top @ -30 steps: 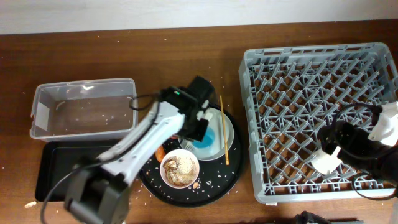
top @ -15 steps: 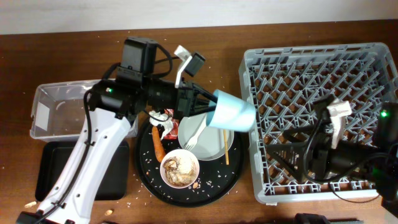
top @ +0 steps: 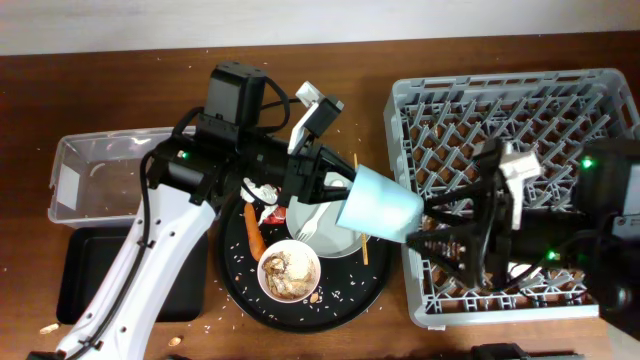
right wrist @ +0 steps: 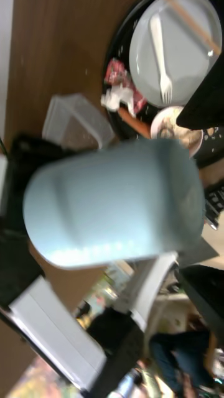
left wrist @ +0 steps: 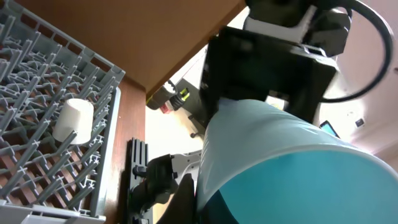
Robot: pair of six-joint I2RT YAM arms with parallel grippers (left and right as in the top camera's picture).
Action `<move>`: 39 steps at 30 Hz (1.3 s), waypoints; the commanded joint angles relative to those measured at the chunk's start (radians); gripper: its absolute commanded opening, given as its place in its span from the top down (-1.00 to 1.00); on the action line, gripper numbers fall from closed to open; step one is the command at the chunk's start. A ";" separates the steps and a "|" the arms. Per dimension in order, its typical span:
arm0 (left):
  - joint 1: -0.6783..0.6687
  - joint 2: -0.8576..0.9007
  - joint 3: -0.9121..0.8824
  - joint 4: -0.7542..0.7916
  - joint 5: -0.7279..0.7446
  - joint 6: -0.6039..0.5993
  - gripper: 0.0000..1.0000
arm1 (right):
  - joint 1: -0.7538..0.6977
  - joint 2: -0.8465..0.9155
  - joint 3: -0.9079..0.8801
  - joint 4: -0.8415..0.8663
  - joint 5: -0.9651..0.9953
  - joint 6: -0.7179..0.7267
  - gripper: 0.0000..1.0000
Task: Sort waste into correct bins and load items into the dishwasher rack
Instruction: 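Pass the blue cup to the right gripper and set it in the rack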
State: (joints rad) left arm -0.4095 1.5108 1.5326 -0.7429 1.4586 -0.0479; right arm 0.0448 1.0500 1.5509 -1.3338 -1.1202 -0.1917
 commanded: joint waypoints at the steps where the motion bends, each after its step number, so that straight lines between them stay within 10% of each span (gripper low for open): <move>1: -0.011 -0.021 0.004 0.003 -0.017 0.019 0.99 | 0.100 0.013 -0.003 0.043 0.003 -0.013 -0.35; 11: -0.034 -0.021 0.004 0.003 -0.071 0.018 0.99 | 0.138 0.031 -0.002 0.093 0.053 -0.009 0.03; 12: -0.034 -0.021 0.004 0.003 -0.080 0.018 0.36 | 0.138 0.019 0.000 0.093 0.095 0.004 0.07; 17: -0.033 -0.021 0.004 0.016 -0.123 0.018 -0.98 | 0.138 -0.050 0.034 0.093 0.444 0.211 0.10; 29: 0.000 -0.021 0.004 0.020 -0.164 0.018 -0.98 | 0.059 -0.089 0.107 -0.232 1.389 0.731 0.08; 39: 0.000 -0.021 0.004 -0.195 -0.432 0.046 -0.98 | -0.527 0.187 0.106 -0.278 1.266 0.552 0.07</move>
State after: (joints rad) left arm -0.4126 1.5013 1.5330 -0.9157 1.0893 -0.0406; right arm -0.3401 1.1332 1.6478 -1.6238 0.2352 0.4461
